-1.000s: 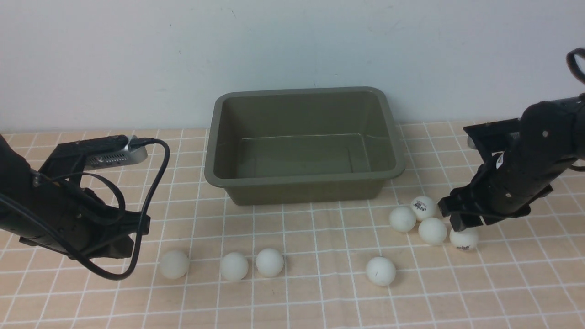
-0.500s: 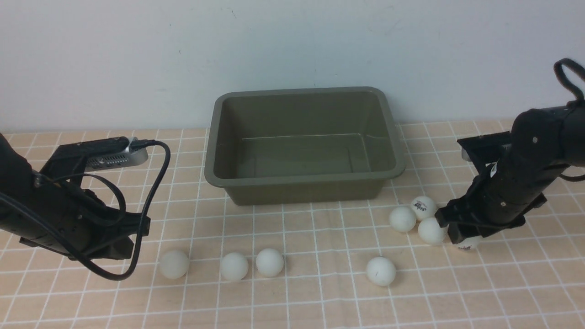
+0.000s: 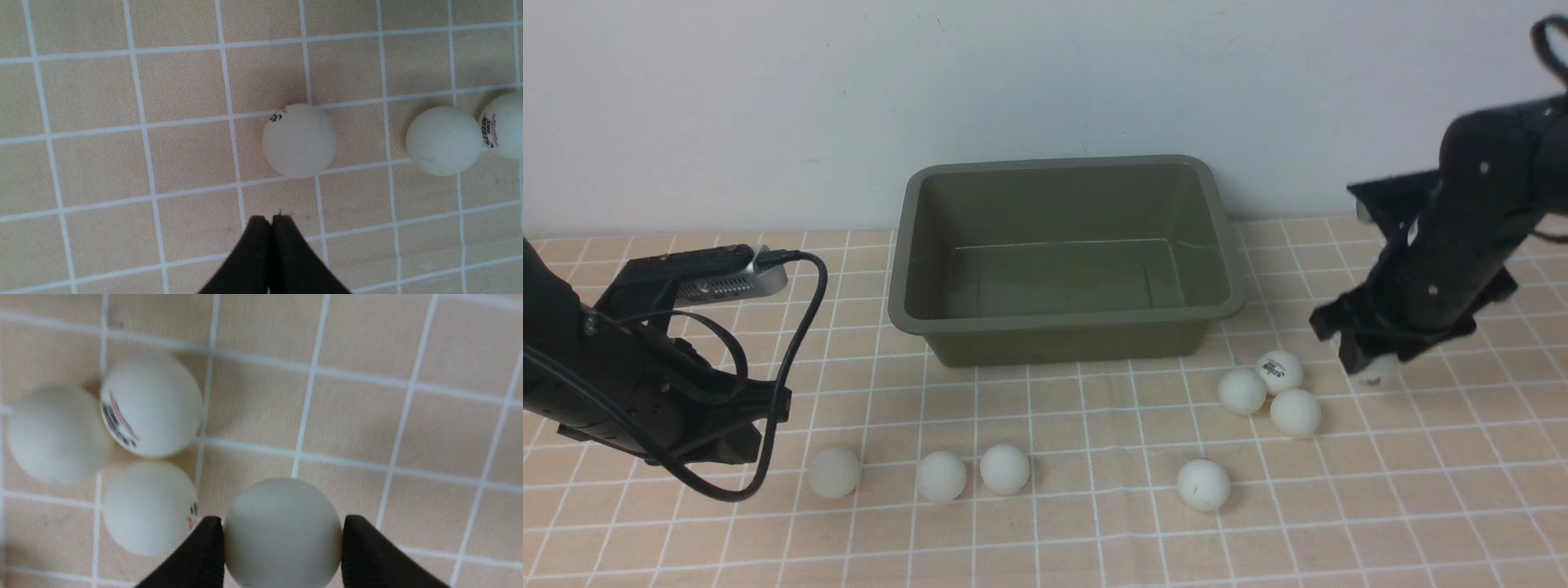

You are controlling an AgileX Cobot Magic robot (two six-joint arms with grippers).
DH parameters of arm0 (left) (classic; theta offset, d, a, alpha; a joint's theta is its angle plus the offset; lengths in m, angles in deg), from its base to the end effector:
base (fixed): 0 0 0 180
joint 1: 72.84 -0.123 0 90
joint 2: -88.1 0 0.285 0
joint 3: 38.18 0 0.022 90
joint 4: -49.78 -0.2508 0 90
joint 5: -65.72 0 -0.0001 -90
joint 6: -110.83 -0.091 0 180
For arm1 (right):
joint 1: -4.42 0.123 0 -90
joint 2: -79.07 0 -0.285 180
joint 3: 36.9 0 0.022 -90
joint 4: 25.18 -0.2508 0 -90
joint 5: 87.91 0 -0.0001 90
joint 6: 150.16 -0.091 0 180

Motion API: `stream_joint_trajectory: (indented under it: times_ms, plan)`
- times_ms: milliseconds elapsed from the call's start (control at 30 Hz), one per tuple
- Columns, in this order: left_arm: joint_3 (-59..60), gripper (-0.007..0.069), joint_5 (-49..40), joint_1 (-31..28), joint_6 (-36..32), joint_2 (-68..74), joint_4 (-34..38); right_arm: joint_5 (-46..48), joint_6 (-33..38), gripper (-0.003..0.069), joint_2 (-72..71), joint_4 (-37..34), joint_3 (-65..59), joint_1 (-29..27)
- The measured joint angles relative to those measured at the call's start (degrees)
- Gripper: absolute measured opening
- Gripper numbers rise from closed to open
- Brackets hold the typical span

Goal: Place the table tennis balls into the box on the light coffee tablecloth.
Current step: 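Reach for and grasp a ping pong ball on the table, then release the ping pong ball into the bin and lift the gripper away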

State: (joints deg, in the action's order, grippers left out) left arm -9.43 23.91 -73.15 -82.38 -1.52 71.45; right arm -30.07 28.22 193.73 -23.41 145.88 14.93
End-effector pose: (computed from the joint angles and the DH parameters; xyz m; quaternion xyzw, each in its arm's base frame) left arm 0.2635 -0.0210 0.2228 -0.0079 0.9757 -0.1266 0.1788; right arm 0.3701 0.0662 0.2194 -0.0842 0.9923 -0.0042 0.0905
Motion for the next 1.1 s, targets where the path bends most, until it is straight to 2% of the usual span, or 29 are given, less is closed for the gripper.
stream_joint_trajectory:
  times_ms: [200,267,400,600,900,1100]
  plan:
    - [0.0,-0.0055,0.0,0.0,0.0,0.0,-0.1,0.3,7.3,0.0340,1.8,-8.7,13.1,1.1]
    - [0.0,-0.0055,0.0,0.0,0.0,0.0,-0.1,0.4,11.0,0.0340,3.7,-13.9,17.7,2.4]
    - [0.0,-0.0055,0.0,0.0,0.0,0.0,-0.1,1.3,12.6,0.0340,9.8,-19.7,25.2,5.5]
    - [0.0,-0.0055,0.0,0.0,0.0,0.0,-0.1,5.4,12.7,0.0340,18.8,-22.1,33.0,7.4]
    - [0.0,-0.0055,0.0,0.0,0.0,0.0,-0.1,7.7,13.1,0.0350,24.0,-23.0,38.8,7.6]
    - [0.0,-0.0055,0.0,0.0,0.0,0.0,-0.1,11.8,13.3,0.0433,23.9,-22.0,42.1,7.6]
